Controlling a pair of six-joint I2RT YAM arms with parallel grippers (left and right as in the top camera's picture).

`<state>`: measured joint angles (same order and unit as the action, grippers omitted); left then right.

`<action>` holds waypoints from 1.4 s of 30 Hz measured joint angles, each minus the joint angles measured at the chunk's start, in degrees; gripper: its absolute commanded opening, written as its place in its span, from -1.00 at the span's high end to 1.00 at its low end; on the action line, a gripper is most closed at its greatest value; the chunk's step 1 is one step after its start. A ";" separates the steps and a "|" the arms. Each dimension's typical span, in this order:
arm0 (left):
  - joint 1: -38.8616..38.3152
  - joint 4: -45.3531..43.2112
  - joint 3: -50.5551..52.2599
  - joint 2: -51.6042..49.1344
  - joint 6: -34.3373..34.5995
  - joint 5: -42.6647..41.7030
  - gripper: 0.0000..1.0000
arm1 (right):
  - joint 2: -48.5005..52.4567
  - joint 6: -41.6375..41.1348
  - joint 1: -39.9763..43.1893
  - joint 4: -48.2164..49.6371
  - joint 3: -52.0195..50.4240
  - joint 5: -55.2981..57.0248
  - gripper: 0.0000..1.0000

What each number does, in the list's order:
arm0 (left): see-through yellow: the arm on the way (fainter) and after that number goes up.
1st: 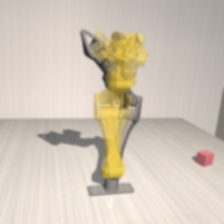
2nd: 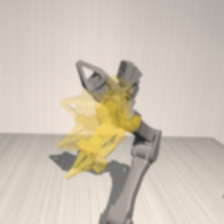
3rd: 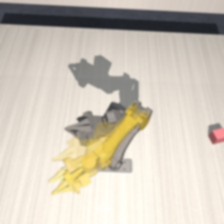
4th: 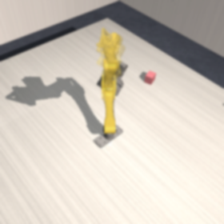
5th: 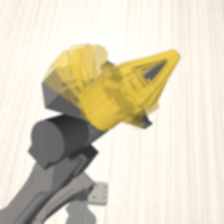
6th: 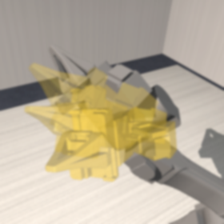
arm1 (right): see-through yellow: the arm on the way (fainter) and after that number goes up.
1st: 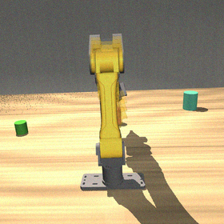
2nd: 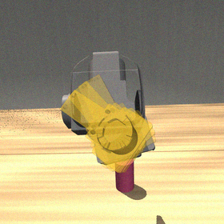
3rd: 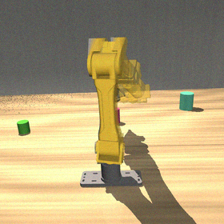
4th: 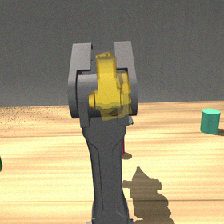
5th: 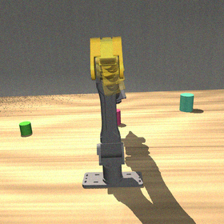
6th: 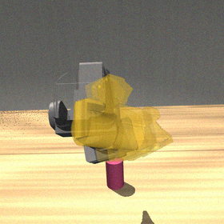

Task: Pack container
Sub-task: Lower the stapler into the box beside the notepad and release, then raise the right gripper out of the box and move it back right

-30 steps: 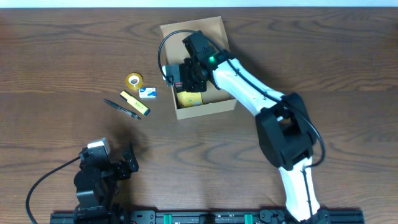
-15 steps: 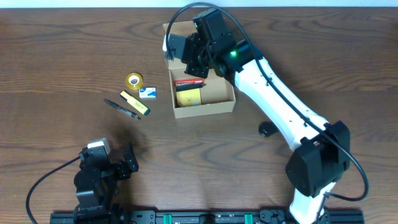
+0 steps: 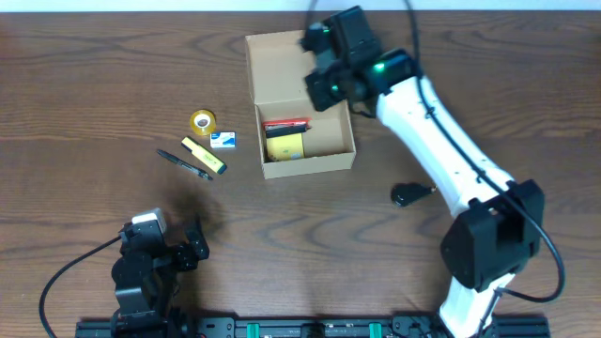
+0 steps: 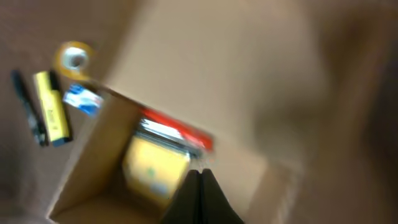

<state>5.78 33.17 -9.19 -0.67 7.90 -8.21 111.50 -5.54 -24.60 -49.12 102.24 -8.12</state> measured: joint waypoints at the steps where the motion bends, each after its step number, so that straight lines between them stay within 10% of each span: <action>1: 0.00 -0.02 0.00 0.00 0.00 0.00 -0.91 | 0.00 -2.64 1.29 -2.38 0.00 0.15 0.97; 8: 0.00 0.00 0.00 0.00 0.00 0.02 -0.91 | 0.00 -12.98 6.36 -12.39 0.00 1.05 0.97; 11: 0.00 0.00 0.00 0.00 0.00 0.00 -0.90 | 0.00 -14.51 6.10 -12.74 0.00 0.98 0.38; 18: 0.00 0.00 0.00 0.00 0.00 0.00 -0.90 | 0.00 -15.98 6.03 -15.56 0.00 1.14 -0.20; 37: 0.00 0.00 0.00 0.00 0.00 0.00 -0.90 | 4.74 -13.79 2.67 -14.49 0.00 2.86 -0.09; 42: 0.00 0.00 0.00 0.00 0.00 0.00 -0.90 | 6.62 -13.33 2.56 -13.77 0.00 4.09 0.25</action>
<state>5.78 33.17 -9.19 -0.67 7.90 -8.21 118.13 -18.87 -22.04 -62.89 102.24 -4.03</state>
